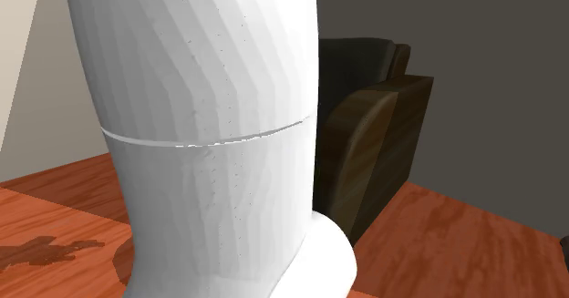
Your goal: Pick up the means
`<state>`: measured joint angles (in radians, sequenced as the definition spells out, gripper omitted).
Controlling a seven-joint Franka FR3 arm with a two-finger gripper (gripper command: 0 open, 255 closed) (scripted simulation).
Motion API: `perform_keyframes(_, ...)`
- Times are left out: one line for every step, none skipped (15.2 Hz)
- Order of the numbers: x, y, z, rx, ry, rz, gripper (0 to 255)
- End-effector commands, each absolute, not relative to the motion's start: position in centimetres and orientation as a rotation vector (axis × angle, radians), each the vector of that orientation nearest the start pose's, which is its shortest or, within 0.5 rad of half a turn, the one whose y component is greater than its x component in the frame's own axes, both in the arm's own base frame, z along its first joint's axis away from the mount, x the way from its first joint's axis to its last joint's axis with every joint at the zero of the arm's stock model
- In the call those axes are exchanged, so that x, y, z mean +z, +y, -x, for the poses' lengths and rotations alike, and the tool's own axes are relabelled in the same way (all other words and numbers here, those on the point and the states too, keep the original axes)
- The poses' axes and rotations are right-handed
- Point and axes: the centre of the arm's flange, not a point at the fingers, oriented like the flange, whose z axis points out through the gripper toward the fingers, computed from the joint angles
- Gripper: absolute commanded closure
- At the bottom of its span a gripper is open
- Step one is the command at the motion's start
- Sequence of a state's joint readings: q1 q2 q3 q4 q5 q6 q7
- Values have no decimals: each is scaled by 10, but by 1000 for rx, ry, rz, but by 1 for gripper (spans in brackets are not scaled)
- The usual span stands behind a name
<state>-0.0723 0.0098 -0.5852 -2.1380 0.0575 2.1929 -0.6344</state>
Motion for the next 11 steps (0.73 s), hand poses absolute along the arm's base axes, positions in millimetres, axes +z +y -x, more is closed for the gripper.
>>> perform_keyframes(388, -352, -436, -86, 87, 3132, 0)
perform_keyframes(380, -362, -439, -79, 88, 3131, 0)
perform_keyframes(372, -373, -442, -73, 89, 3130, 0)
perform_keyframes(363, -383, -445, -67, 90, 3129, 0)
perform_keyframes(355, -393, -448, -61, 91, 3128, 0)
perform_keyframes(347, -403, -450, -55, 92, 3127, 0)
perform_keyframes(339, -414, -453, -48, 93, 3126, 0)
perform_keyframes(331, -424, -456, -42, 94, 3126, 0)
perform_keyframes(322, -434, -458, -36, 95, 3125, 0)
perform_keyframes(314, -444, -461, -30, 96, 3124, 0)
perform_keyframes(306, -455, -463, -23, 97, 3123, 0)
